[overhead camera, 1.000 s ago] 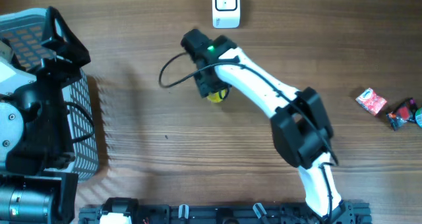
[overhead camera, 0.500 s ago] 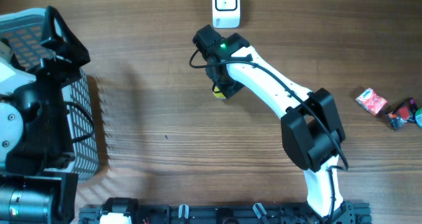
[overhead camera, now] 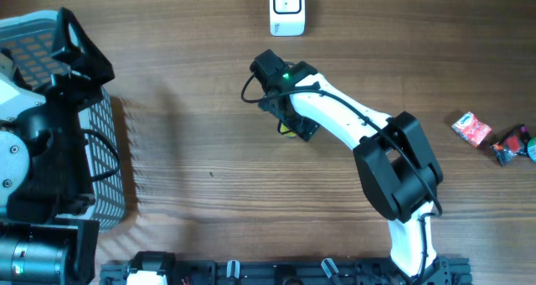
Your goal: Scan the item barcode
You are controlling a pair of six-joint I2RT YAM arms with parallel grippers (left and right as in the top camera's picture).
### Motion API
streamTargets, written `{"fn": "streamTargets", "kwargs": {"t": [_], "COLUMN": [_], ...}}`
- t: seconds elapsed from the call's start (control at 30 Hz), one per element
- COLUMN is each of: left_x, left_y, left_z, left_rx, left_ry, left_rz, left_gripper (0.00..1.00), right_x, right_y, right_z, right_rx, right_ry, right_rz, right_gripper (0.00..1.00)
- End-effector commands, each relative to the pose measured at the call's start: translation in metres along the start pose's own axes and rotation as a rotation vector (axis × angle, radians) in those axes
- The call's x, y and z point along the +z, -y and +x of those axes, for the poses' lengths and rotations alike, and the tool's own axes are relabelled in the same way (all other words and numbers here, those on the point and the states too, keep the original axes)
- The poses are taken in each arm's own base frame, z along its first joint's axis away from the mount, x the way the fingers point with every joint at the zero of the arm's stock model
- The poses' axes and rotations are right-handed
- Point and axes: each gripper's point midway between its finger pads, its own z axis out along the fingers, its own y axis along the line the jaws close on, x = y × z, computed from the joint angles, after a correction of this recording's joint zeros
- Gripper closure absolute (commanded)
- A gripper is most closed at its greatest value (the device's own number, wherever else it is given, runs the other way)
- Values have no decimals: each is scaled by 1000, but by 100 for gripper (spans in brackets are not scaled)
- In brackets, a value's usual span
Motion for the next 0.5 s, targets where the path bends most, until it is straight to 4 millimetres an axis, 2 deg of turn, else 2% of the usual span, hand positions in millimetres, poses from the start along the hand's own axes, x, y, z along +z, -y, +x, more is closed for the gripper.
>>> {"fn": "streamTargets", "kwargs": {"t": [0.0,0.07,0.17,0.23,0.3,0.47], "left_x": [0,0,0,0,0,0], "left_y": [1,1,1,1,1,1], "left_z": [-1,0,0,0,-1,-1], "left_rx": [-4,-3,-3,-3,-3,-3], "left_ry": [3,2,2,2,3,3], "left_rz": [4,4,4,4,4,4], "left_gripper": [0,0,0,0,0,0], "right_x": [-7,-8,-8,-9,-9,-10], "right_y": [-1,8,11,8,8,15], "right_z": [-2,1,11,19,22,28], "right_rx": [-280,-343,-390,-394,-394,-402], "right_ry": [-6,-26,-81,-123,-138,-174], "right_rz": [18,50,49,21,17,35], "right_gripper": [0,1,27,32,42,47]}}
